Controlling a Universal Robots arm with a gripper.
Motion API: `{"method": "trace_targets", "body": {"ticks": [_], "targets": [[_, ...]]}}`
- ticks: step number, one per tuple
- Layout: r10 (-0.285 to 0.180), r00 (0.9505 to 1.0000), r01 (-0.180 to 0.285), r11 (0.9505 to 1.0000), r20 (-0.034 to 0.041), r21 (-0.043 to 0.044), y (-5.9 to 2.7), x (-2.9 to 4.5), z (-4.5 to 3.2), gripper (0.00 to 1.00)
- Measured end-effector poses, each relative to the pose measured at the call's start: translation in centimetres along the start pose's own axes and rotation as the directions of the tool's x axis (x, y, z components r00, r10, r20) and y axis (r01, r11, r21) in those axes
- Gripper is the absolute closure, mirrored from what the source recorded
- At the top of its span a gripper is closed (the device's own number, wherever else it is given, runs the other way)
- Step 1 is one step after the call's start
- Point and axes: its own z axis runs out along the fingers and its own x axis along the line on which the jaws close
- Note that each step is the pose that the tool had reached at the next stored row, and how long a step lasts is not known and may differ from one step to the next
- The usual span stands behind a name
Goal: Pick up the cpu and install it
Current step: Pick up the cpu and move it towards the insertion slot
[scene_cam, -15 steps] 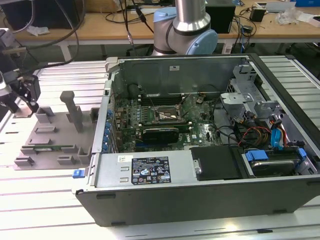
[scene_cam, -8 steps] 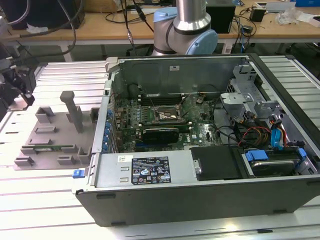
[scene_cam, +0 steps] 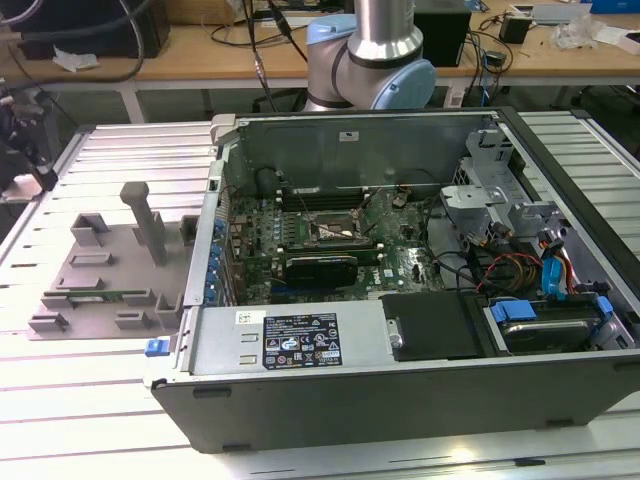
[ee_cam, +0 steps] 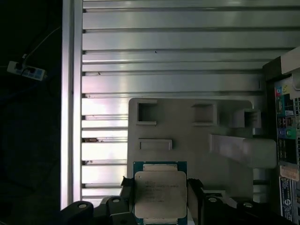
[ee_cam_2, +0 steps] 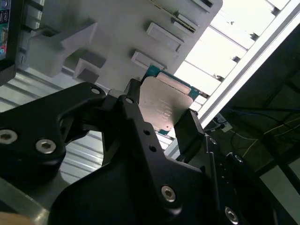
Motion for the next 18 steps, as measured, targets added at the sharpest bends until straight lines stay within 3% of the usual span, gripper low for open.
{"method": "trace_targets", "body": {"ticks": [5, 7, 9, 11, 13, 18], "targets": [[0.0, 1.0, 0.0, 1.0, 0.0001, 0.0, 0.17, 0.0, -2.37, 0.46], [0.0, 1.0, 0.0, 1.0, -0.0001, 0.0001, 0.26, 0.0, -3.77, 0.46], [0.0, 1.0, 0.0, 1.0, 0.0, 0.0, 0.42, -0.01, -5.93, 0.46], [0.0, 1.0, 0.0, 1.0, 0.0, 0.0, 0.61, -0.01, -8.75, 0.46], [0.0, 1.0, 0.0, 1.0, 0.0, 0.0, 0.72, -0.01, -10.37, 0.46], [0.0, 1.0, 0.0, 1.0, 0.0, 0.0, 0.85, -0.01, -12.12, 0.46]]}}
